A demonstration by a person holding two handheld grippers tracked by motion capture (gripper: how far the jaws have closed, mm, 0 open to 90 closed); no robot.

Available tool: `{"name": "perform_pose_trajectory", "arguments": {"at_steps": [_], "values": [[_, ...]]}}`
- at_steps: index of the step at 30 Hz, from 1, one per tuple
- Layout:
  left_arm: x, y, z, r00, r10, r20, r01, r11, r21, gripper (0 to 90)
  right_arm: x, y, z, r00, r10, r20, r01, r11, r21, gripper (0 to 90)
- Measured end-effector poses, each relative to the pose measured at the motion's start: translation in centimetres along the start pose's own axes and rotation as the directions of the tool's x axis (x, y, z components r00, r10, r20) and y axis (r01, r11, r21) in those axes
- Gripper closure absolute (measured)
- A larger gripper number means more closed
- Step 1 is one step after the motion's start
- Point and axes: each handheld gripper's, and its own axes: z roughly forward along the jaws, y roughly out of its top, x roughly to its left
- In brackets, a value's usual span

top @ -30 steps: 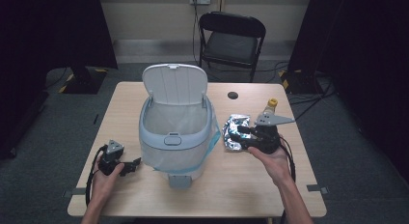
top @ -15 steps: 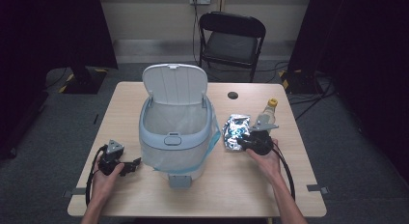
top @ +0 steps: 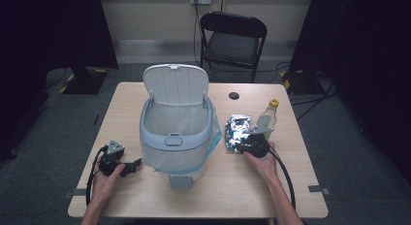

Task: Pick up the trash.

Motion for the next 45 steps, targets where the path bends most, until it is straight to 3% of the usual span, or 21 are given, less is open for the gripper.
{"name": "perform_pose_trajectory", "arguments": {"at_steps": [3,8,10,14,21,25,33,39,45], "values": [[0.0,0.0,0.0,1.0000,0.000,0.000,0.000,1.0000,0.000,15.9,0.7,-0.1,-0.2,0.9995,-0.030,-0.007,0.030,1.000,0.009,59.6],[0.0,0.0,0.0,1.0000,0.000,-0.002,0.000,1.0000,0.000,15.9,1.9,-0.5,-0.5,0.9986,-0.019,-0.049,0.019,1.000,-0.001,59.8],[0.0,0.0,0.0,1.0000,0.000,-0.002,0.000,1.0000,0.000,15.9,2.4,-0.6,-0.7,0.9980,-0.037,-0.051,0.038,0.999,0.008,60.0],[0.0,0.0,0.0,1.0000,0.001,-0.001,-0.001,1.0000,0.000,15.9,2.6,-0.6,-1.2,0.9968,-0.037,-0.070,0.039,0.999,0.017,61.5],[0.0,0.0,0.0,1.0000,0.001,-0.001,-0.001,1.0000,0.000,15.9,0.8,-0.2,-4.0,0.9999,0.010,-0.006,-0.010,1.000,-0.028,62.8],[0.0,0.0,0.0,1.0000,0.001,-0.002,-0.001,1.0000,0.000,15.9,-0.7,-0.6,-4.6,0.9982,0.053,0.030,-0.052,0.998,-0.029,64.6],[0.0,0.0,0.0,1.0000,0.001,-0.003,-0.001,1.0000,0.000,15.9,-1.2,-1.5,-3.2,0.9964,0.079,0.031,-0.079,0.997,0.010,56.4],[0.0,0.0,0.0,1.0000,0.001,-0.004,-0.001,1.0000,0.000,15.9,-0.2,-1.7,-2.5,0.9964,0.019,0.083,-0.022,0.999,0.037,54.3],[0.0,0.0,0.0,1.0000,0.001,-0.004,-0.001,1.0000,0.000,15.9,0.5,-1.6,-2.2,0.9983,-0.001,0.058,0.000,1.000,0.027,56.1]]}}
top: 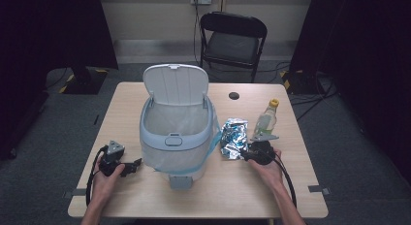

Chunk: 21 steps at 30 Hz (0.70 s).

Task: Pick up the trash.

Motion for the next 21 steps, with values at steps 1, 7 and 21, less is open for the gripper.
{"name": "perform_pose_trajectory", "arguments": {"at_steps": [1,7,21], "values": [[0.00,0.00,0.00,1.0000,0.000,0.000,0.000,1.0000,0.000,15.9,0.06,0.08,0.06,0.9999,-0.005,-0.012,0.005,1.000,-0.001,59.4],[0.00,0.00,0.00,1.0000,0.000,0.000,0.000,1.0000,0.000,15.9,0.18,0.23,0.28,0.9998,-0.008,-0.018,0.008,1.000,-0.011,81.7],[0.01,0.00,0.00,1.0000,0.000,0.000,0.000,1.0000,0.000,15.9,-0.37,0.27,0.03,0.9967,0.076,-0.031,-0.077,0.996,-0.046,90.0]]}}
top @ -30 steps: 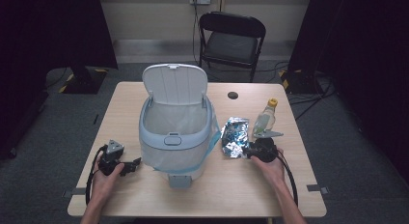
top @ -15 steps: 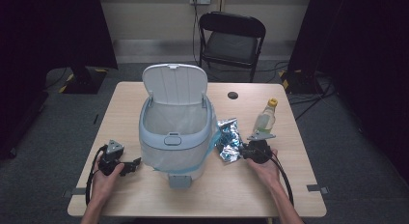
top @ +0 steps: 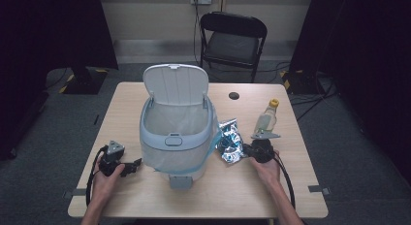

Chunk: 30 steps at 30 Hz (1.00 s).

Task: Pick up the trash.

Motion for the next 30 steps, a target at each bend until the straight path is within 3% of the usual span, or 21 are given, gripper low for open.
{"name": "perform_pose_trajectory", "arguments": {"at_steps": [6,24,30], "values": [[0.0,0.0,0.0,1.0000,0.000,0.000,0.000,1.0000,0.000,15.9,-0.5,0.3,-1.2,0.9993,0.035,0.013,-0.035,0.998,-0.046,90.0],[0.0,0.0,0.0,1.0000,0.000,0.000,0.000,1.0000,0.000,15.9,-0.7,1.1,-4.2,0.9992,0.030,0.026,-0.025,0.988,-0.155,90.0],[0.0,0.0,0.0,1.0000,0.000,0.000,0.000,1.0000,0.000,15.9,-1.0,1.3,-5.3,0.9979,0.059,0.028,-0.053,0.982,-0.180,90.0]]}}
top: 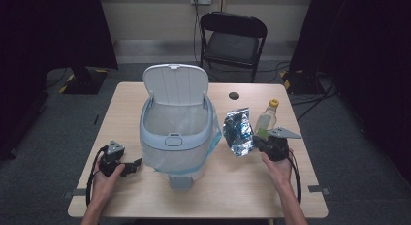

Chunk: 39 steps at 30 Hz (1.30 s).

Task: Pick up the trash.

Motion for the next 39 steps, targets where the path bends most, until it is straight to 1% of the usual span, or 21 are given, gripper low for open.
{"name": "perform_pose_trajectory", "arguments": {"at_steps": [6,14,15,20,23,27,30,34,37,39], "values": [[0.0,0.0,0.0,1.0000,0.000,0.000,0.000,1.0000,0.000,15.9,-0.2,0.6,-1.2,1.0000,0.001,0.002,-0.001,0.999,-0.039,90.0],[0.0,0.0,0.0,1.0000,0.000,0.000,0.000,1.0000,0.000,15.9,-0.1,1.6,-2.7,1.0000,0.000,-0.005,0.000,0.995,-0.095,90.0],[0.0,0.0,0.0,1.0000,0.000,0.000,0.000,1.0000,0.000,15.9,-0.1,1.8,-2.9,1.0000,0.005,-0.007,-0.006,0.995,-0.104,90.0],[0.0,0.0,0.0,1.0000,0.000,0.000,0.000,1.0000,0.000,15.9,0.1,2.5,-3.7,0.9999,-0.008,-0.014,0.006,0.990,-0.139,90.0],[0.0,0.0,0.0,1.0000,0.000,0.000,0.000,1.0000,0.000,15.9,0.2,3.1,-4.3,0.9998,-0.010,-0.017,0.007,0.986,-0.169,90.0],[0.0,0.0,0.0,1.0000,-0.001,0.000,0.001,1.0000,-0.001,15.9,0.2,3.8,-4.8,0.9996,-0.014,-0.024,0.010,0.982,-0.189,90.0],[0.0,0.0,0.0,1.0000,-0.001,0.000,0.001,1.0000,0.000,15.9,0.1,4.1,-5.0,0.9995,-0.003,-0.032,-0.003,0.979,-0.202,90.0],[0.0,0.0,0.0,1.0000,-0.001,0.000,0.001,1.0000,0.000,15.8,0.1,4.7,-5.3,0.9995,-0.011,-0.029,0.004,0.976,-0.216,90.0],[0.0,0.0,0.0,1.0000,-0.001,0.000,0.001,1.0000,0.000,15.8,-0.1,5.3,-5.7,0.9988,0.004,-0.050,-0.015,0.973,-0.230,90.0],[0.0,0.0,0.0,1.0000,0.000,0.000,0.000,1.0000,-0.001,15.9,-0.2,5.8,-6.1,0.9987,0.012,-0.049,-0.023,0.972,-0.233,90.0]]}}
